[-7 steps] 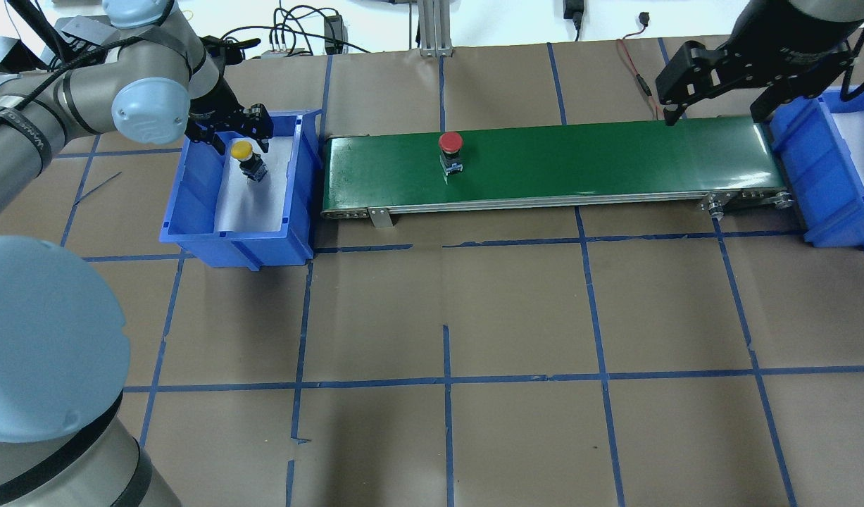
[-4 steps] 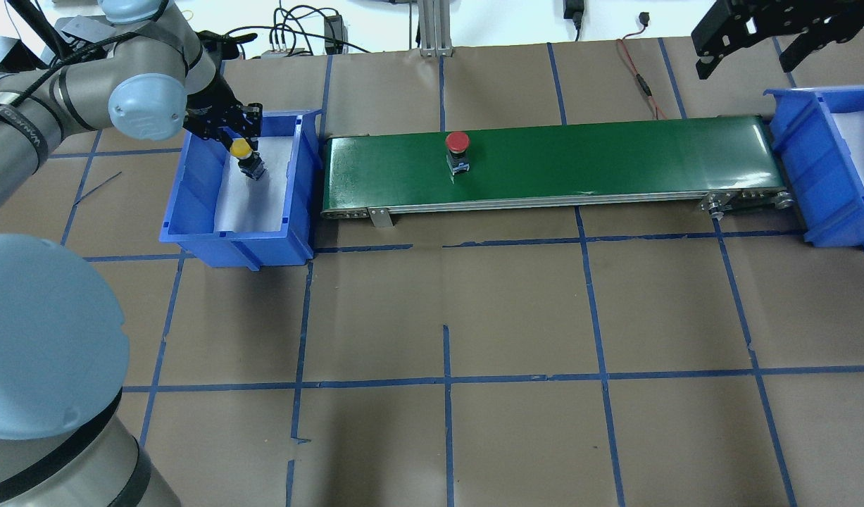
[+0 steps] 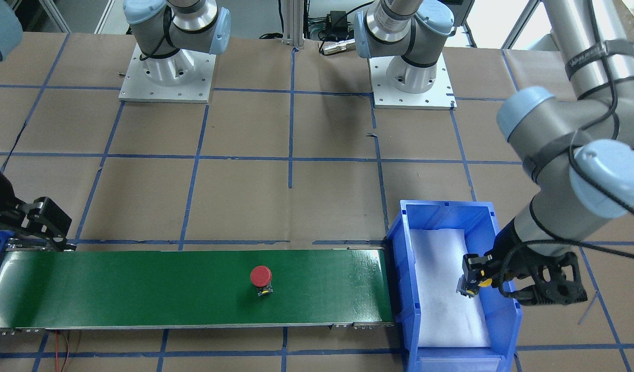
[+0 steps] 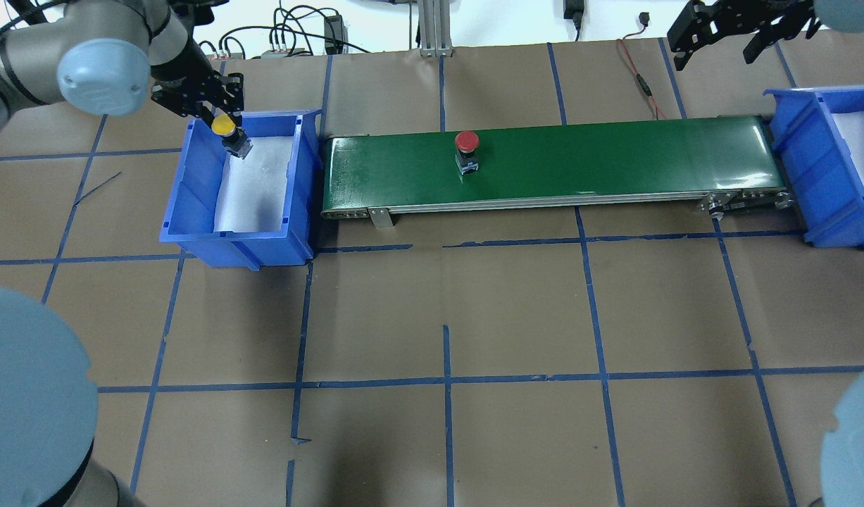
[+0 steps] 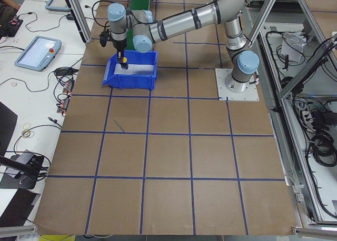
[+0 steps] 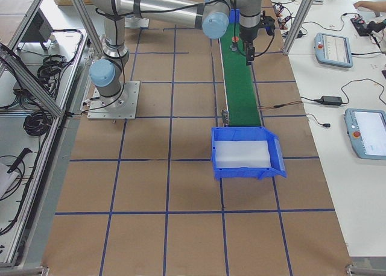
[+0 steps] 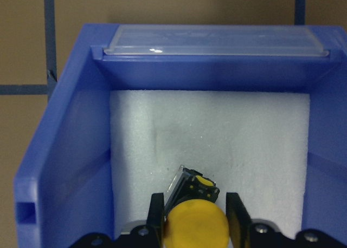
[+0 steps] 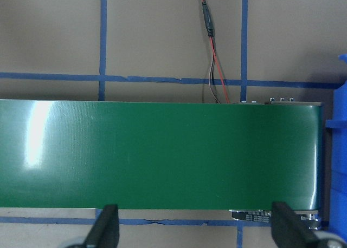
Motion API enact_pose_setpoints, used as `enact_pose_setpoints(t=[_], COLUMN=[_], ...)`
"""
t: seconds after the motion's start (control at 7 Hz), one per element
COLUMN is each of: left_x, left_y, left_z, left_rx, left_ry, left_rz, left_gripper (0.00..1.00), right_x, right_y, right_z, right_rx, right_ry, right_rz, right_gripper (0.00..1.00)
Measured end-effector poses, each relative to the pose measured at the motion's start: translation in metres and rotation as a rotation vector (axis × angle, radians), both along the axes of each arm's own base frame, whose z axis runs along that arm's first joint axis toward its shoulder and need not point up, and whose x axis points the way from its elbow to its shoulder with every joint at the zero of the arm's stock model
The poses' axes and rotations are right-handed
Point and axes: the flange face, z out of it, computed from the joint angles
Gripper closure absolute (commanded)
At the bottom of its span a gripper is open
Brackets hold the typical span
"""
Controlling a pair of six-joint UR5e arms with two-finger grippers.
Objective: Transport two buttons from left to right
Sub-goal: 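Grasp the yellow button with left gripper while right gripper nears belt end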
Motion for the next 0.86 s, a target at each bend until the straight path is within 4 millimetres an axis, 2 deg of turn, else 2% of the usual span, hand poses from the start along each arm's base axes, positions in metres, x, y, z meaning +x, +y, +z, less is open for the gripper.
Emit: enact_pose_setpoints(t=[0.14,0.29,0.43,0.57,0.71,0.86], left_x=[-0.018,-0.051,-0.093,-0.132,-0.164,-0.192], left_y=[0.018,0.031,0.039,0.043,0.042,0.034], left_z=[0.032,0.055,0.066,0.062,0.045,0.017], left_rx=[0.002,-0.006,-0.014,-0.011,0.002,0.012], left_ry=[0.004,-0.003,-0.014,-0.013,-0.006,-0.001], left_rz=[0.018,0.024,0.032,0.047,0.066,0.081], left_gripper=[0.98,0.98,0.98,0.98,0.98,0.98], right_x=[-0.001,-0.002,-0.011,-0.024,-0.033,-0.038], right_y=[-0.001,0.001,-0.005,-0.017,-0.028,-0.034], right_z=[-0.028,-0.057,-0.080,-0.094,-0.101,-0.106], right_rx=[0.036,0.079,0.107,0.117,0.119,0.122], right_ry=[-0.005,-0.016,-0.025,-0.028,-0.028,-0.022], right_rz=[0.019,0.046,0.059,0.066,0.091,0.156], right_gripper=[0.00,0.00,0.00,0.01,0.01,0.01])
